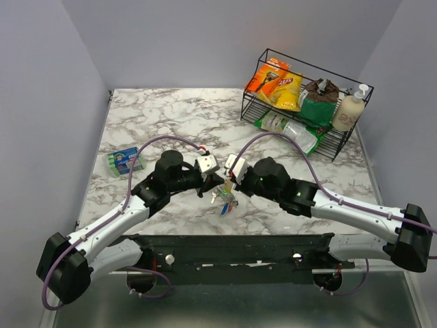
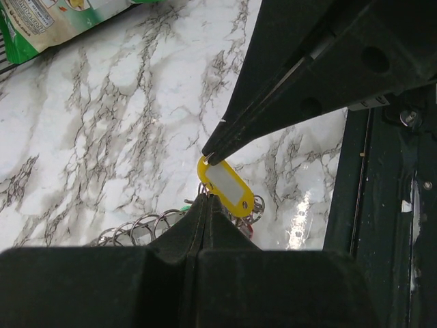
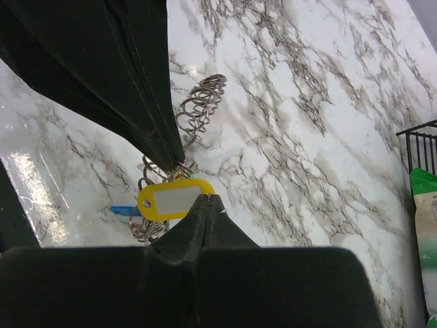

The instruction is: Put the keys on the keyring

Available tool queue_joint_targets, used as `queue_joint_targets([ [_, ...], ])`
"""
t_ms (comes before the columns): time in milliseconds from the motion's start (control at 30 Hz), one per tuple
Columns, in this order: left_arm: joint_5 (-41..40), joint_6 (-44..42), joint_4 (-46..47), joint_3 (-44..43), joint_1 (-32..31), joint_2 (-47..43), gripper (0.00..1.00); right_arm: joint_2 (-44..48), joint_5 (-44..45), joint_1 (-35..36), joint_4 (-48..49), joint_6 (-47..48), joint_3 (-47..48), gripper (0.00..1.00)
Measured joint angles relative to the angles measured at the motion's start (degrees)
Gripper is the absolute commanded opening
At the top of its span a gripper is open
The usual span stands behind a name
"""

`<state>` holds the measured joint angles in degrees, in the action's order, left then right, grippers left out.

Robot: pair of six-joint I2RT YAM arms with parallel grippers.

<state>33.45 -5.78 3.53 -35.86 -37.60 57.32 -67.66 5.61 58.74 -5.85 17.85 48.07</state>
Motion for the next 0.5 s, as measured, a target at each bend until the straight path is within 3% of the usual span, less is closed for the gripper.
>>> queue_joint_targets([
  [500,-8.46,0.66,-1.16,0.74,-0.39,-4.35,0.0,4.2,4.85,-1.11,3.23,-4.04,-5.57,0.01],
])
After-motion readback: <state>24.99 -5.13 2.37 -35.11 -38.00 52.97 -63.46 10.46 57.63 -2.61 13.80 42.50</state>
